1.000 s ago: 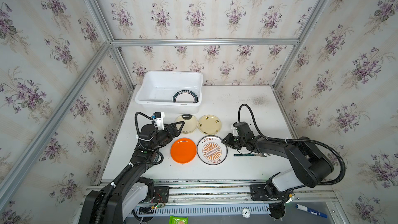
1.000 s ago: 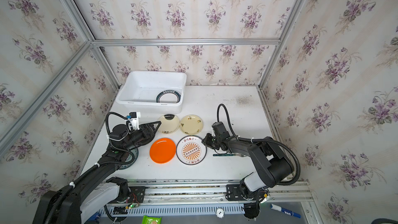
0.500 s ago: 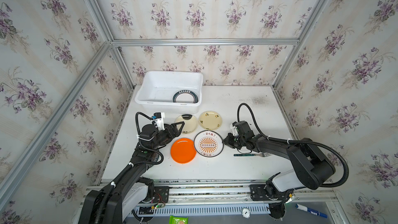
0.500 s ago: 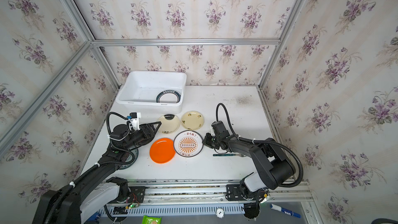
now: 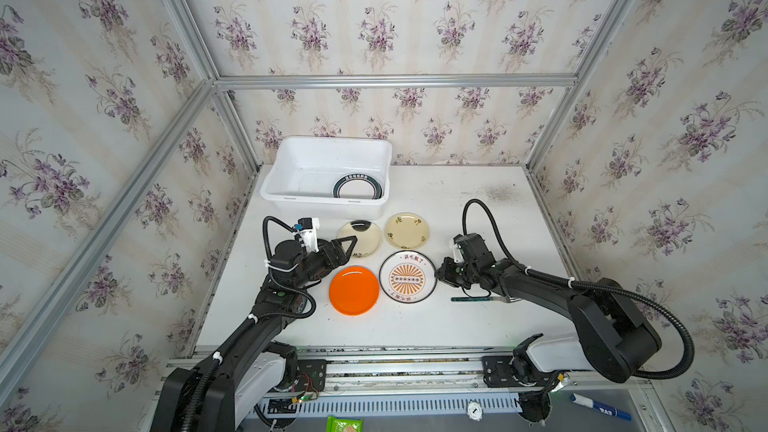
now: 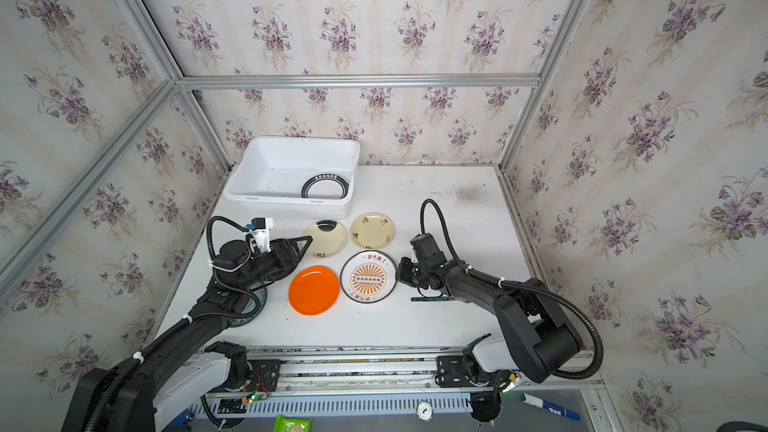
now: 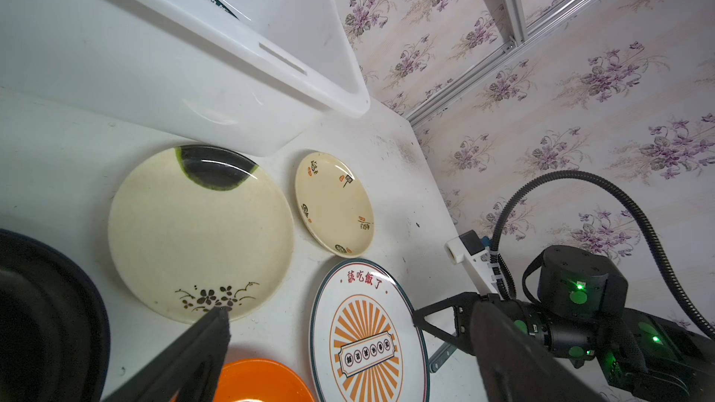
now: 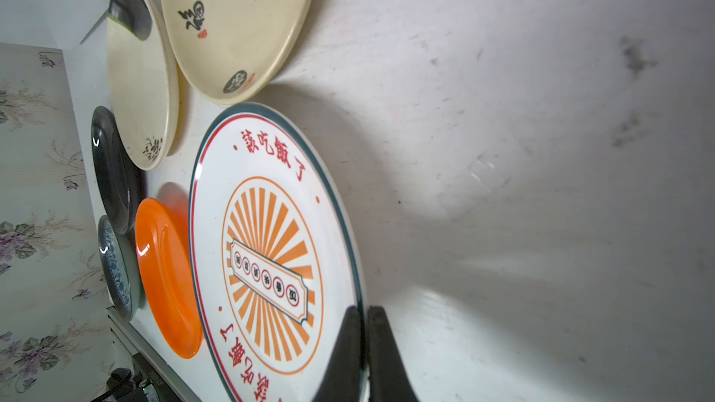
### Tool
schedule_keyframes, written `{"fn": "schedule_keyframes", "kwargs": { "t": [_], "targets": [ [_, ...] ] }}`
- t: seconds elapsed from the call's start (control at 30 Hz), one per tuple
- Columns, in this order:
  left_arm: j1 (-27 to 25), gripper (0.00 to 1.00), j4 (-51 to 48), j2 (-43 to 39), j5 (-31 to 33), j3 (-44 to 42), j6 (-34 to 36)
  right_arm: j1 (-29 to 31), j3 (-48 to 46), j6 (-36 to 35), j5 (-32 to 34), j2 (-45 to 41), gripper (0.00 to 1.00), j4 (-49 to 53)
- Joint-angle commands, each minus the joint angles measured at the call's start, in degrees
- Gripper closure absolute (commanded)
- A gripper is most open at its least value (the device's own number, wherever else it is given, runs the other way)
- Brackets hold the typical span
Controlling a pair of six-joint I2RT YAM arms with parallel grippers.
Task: Place the plates into the plastic bin on the countertop
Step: 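Pinch the rim of the orange sunburst plate with the right gripper, then tilt the sunburst plate upright with the right gripper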
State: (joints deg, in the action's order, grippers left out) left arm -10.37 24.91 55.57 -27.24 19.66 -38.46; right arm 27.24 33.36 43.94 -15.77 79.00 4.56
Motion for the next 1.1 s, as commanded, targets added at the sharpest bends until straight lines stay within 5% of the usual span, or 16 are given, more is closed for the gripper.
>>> {"fn": "schedule_keyframes", "kwargs": {
  "t": [0.0, 1.07],
  "targets": [
    [-0.10, 0.00, 1.63, -0.28, -0.44, 0.20, 0.40, 0.00, 1.12, -1.31, 2.97, -1.45, 1.00, 3.14],
    [-2.10, 0.01, -0.30, 1.11, 1.03, 1.55, 2.44, -2.24, 4.20, 2.07, 18.38, -29.49, 1.00, 15.53]
  ]
}}
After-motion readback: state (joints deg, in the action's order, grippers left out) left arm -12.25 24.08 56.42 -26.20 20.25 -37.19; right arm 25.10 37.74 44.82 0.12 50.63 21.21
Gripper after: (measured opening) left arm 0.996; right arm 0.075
